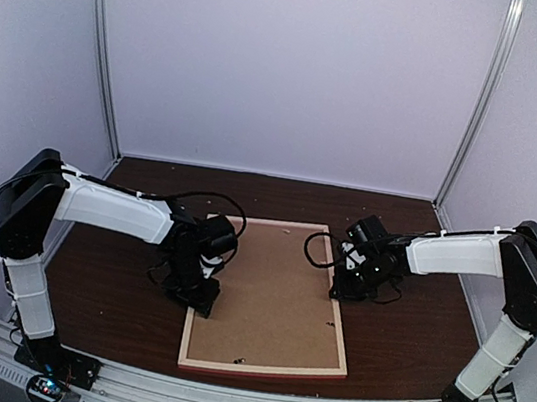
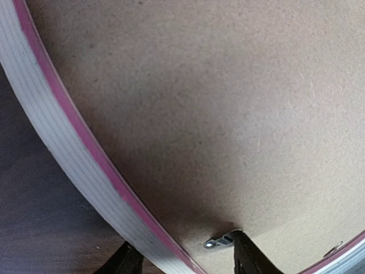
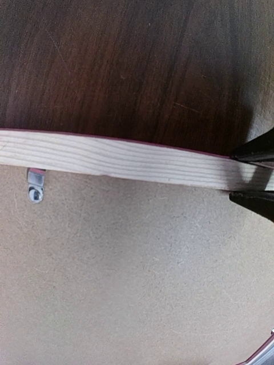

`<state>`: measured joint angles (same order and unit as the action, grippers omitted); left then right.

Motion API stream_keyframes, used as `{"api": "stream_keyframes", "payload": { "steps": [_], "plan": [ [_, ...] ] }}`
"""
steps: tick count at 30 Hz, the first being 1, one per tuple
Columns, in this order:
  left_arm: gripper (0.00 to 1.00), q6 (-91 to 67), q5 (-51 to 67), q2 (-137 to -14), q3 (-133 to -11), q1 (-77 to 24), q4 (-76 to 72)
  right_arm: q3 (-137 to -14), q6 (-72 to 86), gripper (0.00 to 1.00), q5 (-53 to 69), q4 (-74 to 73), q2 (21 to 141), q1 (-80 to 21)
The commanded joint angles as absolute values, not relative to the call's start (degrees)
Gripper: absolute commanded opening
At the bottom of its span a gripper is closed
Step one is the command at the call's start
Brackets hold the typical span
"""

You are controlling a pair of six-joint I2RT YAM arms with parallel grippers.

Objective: Put the photo into the frame
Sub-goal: Press the fastener onto the backboard.

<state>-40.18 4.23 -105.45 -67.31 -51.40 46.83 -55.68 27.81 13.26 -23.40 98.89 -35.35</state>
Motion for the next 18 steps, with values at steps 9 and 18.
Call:
{"api": "stream_keyframes", "payload": {
  "steps": [9, 18],
  "plan": [
    [0.55, -41.2, -0.8, -109.8, -66.2, -50.0, 37.2, -52.7, 25.3, 0.02, 12.3, -26.2, 103.1, -35.5],
    [0.52, -41.5, -0.9, -110.2, -65.4, -49.2, 36.3, -52.6, 25.4, 0.02, 12.3, -26.2, 103.2, -35.5]
  ]
}}
